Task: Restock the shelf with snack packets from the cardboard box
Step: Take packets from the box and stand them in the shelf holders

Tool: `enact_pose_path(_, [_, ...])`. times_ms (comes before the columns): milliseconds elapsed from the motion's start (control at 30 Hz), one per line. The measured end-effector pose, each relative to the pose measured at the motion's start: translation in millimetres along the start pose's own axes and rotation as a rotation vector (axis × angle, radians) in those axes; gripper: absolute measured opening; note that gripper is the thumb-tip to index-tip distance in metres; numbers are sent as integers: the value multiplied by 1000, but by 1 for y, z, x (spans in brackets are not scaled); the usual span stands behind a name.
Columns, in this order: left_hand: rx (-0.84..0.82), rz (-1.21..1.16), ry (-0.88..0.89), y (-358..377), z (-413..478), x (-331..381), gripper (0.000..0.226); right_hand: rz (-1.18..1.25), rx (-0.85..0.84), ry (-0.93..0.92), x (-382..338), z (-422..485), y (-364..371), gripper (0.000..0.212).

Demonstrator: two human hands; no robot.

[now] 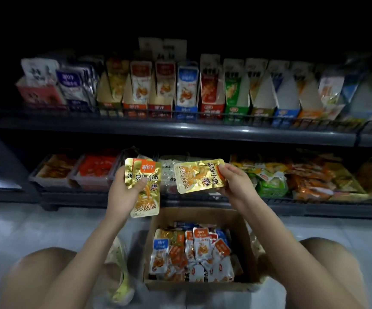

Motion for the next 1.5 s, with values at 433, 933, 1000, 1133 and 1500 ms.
enact_pose_path(433, [147,-74,144,-51,82,90,42,-36,-173,-220,-118,71,111,26])
enact_pose_path(933, [297,-174,79,-93,177,103,45,-392,-136,-473,-142,210,256,38])
enact_pose_path(1000, [310,-160,99,-98,188,106,45,-449,-147,-507,-141,224,277,40])
enact_pose_path(1133, [337,-122,139,-109,204,112,50,-740,-139,-644,-142,245,314,27])
enact_pose_path(1500, [366,-106,122,-124,221,106,54,-1417,-305,-850,-123,261,355,42])
Point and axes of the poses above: each hand's wrist, its own z-axis towards the middle knuckle, its own y-axis out of the palm, x = y × z, the point moved 4 cm from there along z, towards the middle knuckle, and after that the axes turned 9 degrees about -y, right-handed, at the moved point
